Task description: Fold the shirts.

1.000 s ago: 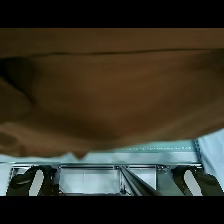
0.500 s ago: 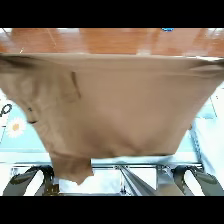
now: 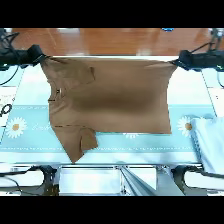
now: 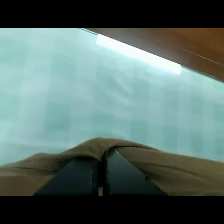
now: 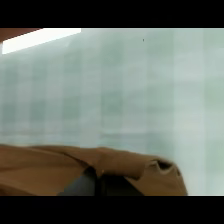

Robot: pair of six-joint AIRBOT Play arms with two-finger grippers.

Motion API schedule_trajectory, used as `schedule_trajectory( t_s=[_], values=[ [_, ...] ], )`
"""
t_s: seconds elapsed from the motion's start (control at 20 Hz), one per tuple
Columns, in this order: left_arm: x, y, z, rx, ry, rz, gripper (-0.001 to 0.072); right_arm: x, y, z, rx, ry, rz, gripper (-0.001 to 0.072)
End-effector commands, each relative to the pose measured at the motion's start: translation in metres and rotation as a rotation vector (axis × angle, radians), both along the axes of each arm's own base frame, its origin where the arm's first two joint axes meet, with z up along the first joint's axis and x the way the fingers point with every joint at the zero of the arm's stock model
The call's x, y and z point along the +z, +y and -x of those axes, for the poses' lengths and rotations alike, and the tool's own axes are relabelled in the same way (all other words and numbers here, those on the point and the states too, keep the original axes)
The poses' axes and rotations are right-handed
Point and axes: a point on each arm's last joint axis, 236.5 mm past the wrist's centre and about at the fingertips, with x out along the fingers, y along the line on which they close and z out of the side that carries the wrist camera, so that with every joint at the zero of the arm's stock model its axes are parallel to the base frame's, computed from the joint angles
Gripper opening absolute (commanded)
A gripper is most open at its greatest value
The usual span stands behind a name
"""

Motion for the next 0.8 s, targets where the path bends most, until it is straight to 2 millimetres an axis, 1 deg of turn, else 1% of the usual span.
schedule_trajectory(
  t_s=[0.0, 0.1, 0.15, 0.25, 0.3, 0.35, 0.4, 0.5, 0.55, 0.6, 0.7, 0.75],
  values=[
    [-0.045, 0.005, -0.047, 0.055, 0.061, 0.099, 0.0018, -0.053, -0.002, -0.057, -0.003, 0.052, -0.033, 0.0025],
    [-0.061, 0.006, -0.053, 0.063, 0.086, 0.113, 0.0018, -0.066, -0.002, -0.070, -0.007, 0.075, -0.052, 0.0025],
    [-0.068, 0.005, -0.051, 0.058, 0.104, 0.117, 0.0019, -0.072, -0.003, -0.073, -0.012, 0.085, -0.059, 0.0025],
    [-0.078, -0.004, -0.042, 0.010, 0.149, 0.118, 0.0018, -0.080, -0.004, -0.069, -0.002, 0.110, -0.046, 0.0025],
    [-0.078, -0.008, -0.036, -0.015, 0.169, 0.122, 0.0019, -0.081, -0.003, -0.065, 0.016, 0.118, -0.032, 0.0026],
    [-0.075, -0.013, -0.028, -0.044, 0.186, 0.121, 0.0018, -0.080, -0.002, -0.062, 0.059, 0.112, -0.005, 0.0026],
    [-0.070, -0.015, -0.022, -0.085, 0.185, 0.086, 0.0019, -0.079, -0.001, -0.057, 0.090, 0.115, 0.006, 0.0026],
    [-0.059, -0.008, -0.006, -0.124, 0.203, 0.017, 0.0018, -0.075, 0.001, -0.040, 0.131, 0.162, 0.004, 0.0026],
    [-0.056, -0.006, 0.005, -0.161, 0.226, -0.015, 0.0018, -0.074, 0.004, -0.028, 0.160, 0.201, -0.007, 0.0026],
    [-0.058, -0.002, 0.021, -0.196, 0.271, -0.056, 0.0018, -0.077, 0.008, -0.013, 0.197, 0.255, -0.021, 0.0026],
    [-0.074, 0.006, 0.053, -0.257, 0.392, -0.102, 0.0018, -0.089, 0.010, 0.015, 0.258, 0.363, -0.012, 0.0025],
    [-0.083, 0.003, 0.067, -0.298, 0.440, -0.091, 0.0018, -0.097, 0.008, 0.026, 0.273, 0.407, -0.003, 0.0025]
  ],
)
